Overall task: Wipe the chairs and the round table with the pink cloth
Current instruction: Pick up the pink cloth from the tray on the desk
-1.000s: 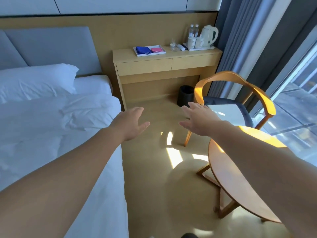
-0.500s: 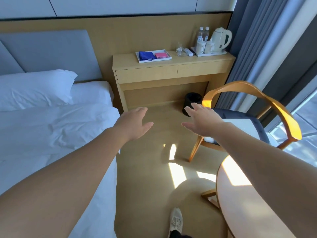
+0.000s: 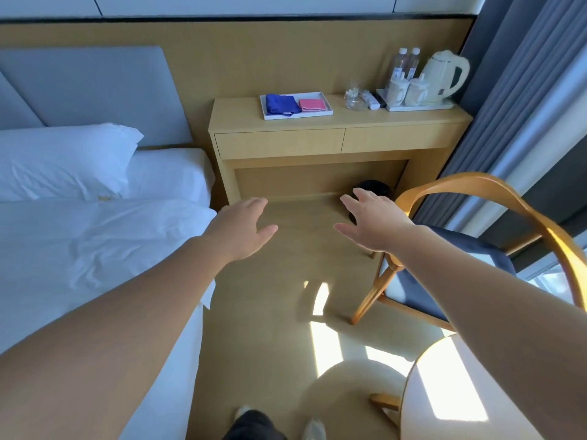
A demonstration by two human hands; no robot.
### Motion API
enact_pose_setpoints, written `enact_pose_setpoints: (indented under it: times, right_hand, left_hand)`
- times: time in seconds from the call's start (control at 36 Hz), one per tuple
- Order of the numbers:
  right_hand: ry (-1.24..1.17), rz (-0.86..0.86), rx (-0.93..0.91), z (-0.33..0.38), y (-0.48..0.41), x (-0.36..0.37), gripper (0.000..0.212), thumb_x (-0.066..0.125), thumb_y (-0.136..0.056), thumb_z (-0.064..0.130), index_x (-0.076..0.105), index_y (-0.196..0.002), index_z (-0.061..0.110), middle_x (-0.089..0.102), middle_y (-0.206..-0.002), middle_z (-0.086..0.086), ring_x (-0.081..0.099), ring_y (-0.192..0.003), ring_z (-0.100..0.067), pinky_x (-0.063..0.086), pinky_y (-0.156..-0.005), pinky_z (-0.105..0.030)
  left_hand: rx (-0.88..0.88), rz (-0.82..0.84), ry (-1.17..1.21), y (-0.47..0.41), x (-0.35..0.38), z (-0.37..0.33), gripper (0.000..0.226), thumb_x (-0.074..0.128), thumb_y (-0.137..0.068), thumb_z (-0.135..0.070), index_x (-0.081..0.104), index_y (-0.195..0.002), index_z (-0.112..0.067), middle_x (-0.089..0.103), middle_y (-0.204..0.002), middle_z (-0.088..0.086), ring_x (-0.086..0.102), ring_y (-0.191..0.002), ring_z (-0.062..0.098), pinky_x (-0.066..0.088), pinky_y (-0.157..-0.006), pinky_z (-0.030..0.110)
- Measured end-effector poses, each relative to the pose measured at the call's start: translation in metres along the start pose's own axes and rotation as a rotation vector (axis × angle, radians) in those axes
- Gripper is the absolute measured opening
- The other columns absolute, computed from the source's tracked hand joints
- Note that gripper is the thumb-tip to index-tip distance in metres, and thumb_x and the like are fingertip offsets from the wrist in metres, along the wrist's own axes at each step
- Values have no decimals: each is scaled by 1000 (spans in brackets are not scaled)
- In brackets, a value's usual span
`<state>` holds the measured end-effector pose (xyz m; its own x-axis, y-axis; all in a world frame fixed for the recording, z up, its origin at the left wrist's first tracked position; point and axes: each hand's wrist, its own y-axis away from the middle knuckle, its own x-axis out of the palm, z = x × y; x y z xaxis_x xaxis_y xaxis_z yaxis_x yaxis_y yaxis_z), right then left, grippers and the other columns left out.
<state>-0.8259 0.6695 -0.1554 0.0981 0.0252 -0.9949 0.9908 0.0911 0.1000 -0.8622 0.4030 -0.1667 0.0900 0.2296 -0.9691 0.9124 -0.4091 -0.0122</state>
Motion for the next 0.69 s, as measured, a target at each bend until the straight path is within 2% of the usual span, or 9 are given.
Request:
enact_pose_setpoints:
  times: [0.28, 0.42, 0.58, 0.69]
  right_hand:
    - [18, 35, 7, -10, -87, -6, 70, 39, -96, 60, 25, -153, 20, 21, -159, -12, 22, -146, -29, 23, -116, -43]
    - [16, 37, 7, -3, -157, -13, 68, 40, -96, 59, 29, -151, 20, 24, -158, -12, 24, -145, -28, 25, -114, -42]
    - [-5, 54, 21, 10, -238, -21, 70, 39, -97, 59, 24, -152, 20, 23, -158, -12, 25, -144, -30, 24, -115, -41]
    - [-27, 34, 35, 13, -278, -25, 66, 39, -97, 58, 30, -150, 19, 26, -157, -11, 27, -143, -29, 26, -114, -41]
  left_hand:
    - [-1, -9, 39, -76, 1, 38, 64, 43, -93, -50, 27, -146, -19, 29, -153, -3, 32, -136, 22, 30, -107, 37]
    - [19, 1, 41, -132, 2, 74, 64, 43, -94, -49, 27, -146, -17, 29, -153, -1, 31, -137, 21, 29, -109, 37]
    - [14, 8, 64, -204, -15, 121, 63, 44, -94, -48, 28, -146, -17, 30, -152, -2, 33, -136, 22, 28, -109, 35]
    - [44, -12, 52, -248, -27, 144, 61, 45, -94, -47, 32, -144, -15, 36, -148, -2, 39, -130, 24, 33, -105, 36]
